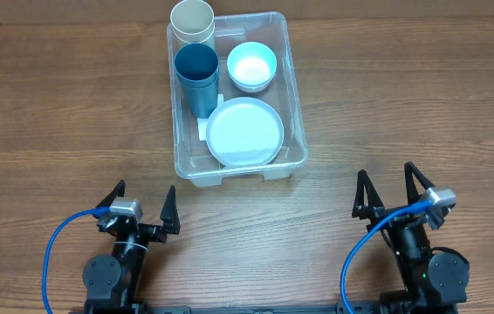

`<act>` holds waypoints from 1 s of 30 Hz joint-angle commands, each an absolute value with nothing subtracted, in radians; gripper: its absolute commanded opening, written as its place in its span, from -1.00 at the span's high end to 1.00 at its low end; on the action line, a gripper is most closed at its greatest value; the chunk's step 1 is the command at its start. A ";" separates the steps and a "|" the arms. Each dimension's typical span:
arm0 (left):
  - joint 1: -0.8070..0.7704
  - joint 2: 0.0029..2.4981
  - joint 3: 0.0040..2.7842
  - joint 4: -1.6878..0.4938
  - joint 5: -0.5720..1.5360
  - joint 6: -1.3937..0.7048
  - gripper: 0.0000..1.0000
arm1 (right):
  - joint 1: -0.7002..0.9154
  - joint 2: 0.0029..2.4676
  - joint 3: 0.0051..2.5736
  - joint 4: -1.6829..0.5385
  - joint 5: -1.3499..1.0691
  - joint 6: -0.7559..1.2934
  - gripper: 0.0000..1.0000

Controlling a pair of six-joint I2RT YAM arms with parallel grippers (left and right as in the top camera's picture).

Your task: Pack container

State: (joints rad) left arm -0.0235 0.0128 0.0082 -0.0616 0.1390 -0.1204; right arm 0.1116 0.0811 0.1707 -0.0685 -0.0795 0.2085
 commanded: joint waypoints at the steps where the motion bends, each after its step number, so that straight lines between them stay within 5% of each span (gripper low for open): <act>1: -0.013 0.004 0.005 -0.063 0.150 -0.112 -1.00 | 0.110 0.003 0.084 -0.055 -0.093 0.197 -1.00; 30: -0.013 0.004 0.005 -0.063 0.150 -0.112 -1.00 | 0.032 0.003 0.008 -0.075 -0.099 -0.008 -1.00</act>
